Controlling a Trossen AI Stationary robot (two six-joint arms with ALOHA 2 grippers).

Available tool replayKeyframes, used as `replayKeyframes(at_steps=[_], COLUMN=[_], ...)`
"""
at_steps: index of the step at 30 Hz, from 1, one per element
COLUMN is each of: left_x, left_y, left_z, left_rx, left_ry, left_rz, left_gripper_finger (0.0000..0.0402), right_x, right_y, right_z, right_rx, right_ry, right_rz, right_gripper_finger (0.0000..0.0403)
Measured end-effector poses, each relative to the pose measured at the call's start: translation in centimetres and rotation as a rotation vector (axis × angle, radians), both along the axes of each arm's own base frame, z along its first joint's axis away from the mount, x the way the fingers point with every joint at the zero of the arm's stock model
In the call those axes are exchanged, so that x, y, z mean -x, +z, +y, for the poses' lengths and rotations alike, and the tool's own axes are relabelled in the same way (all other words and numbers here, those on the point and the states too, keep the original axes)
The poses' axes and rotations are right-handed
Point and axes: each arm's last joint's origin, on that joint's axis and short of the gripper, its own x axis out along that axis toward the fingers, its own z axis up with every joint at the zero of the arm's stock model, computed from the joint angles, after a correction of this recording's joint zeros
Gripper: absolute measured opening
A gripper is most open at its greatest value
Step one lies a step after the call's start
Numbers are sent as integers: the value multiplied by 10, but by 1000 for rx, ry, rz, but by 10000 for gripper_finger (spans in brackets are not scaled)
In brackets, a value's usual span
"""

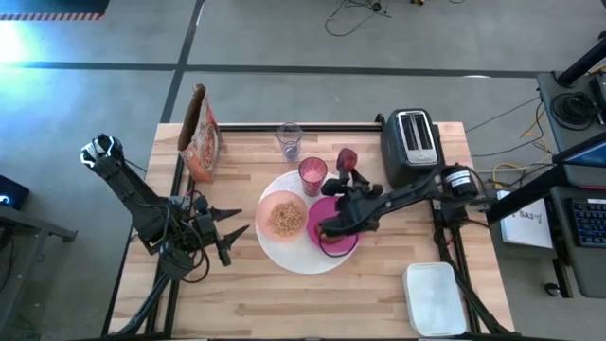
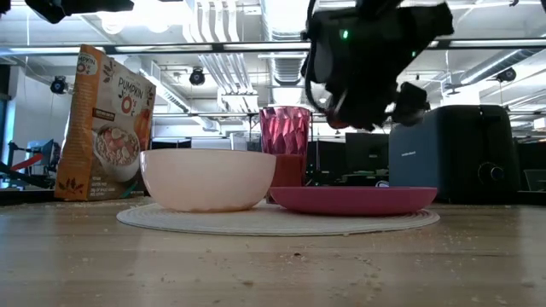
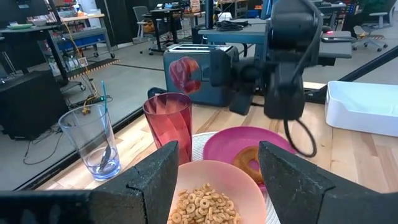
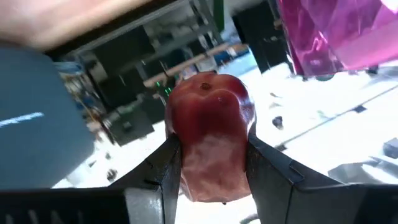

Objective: Arrange a breakfast setting
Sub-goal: Put the red apple on the white table mat to the right of the red cup

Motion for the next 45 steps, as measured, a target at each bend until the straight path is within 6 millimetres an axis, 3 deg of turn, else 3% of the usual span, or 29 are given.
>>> replayKeyframes(at_steps=[10, 20, 35, 45], left_x=[0, 0, 1, 1], left_y=[-1, -1, -2, -3], left_z=[0, 1, 1, 1], left_rx=[-6, -12, -24, -29], left_ry=[0, 0, 0, 0], left_rz=[5, 10, 20, 25], left_gripper_finger=[204, 204, 204, 204], right_x=[-4, -1, -4, -7], right_y=[-25, -39, -55, -58], right_z=[13, 35, 36, 38], right_rx=[-5, -144, -141, -241], right_ry=[11, 15, 21, 14], right_rz=[-45, -42, 15, 42], right_gripper_finger=[137, 137, 137, 137])
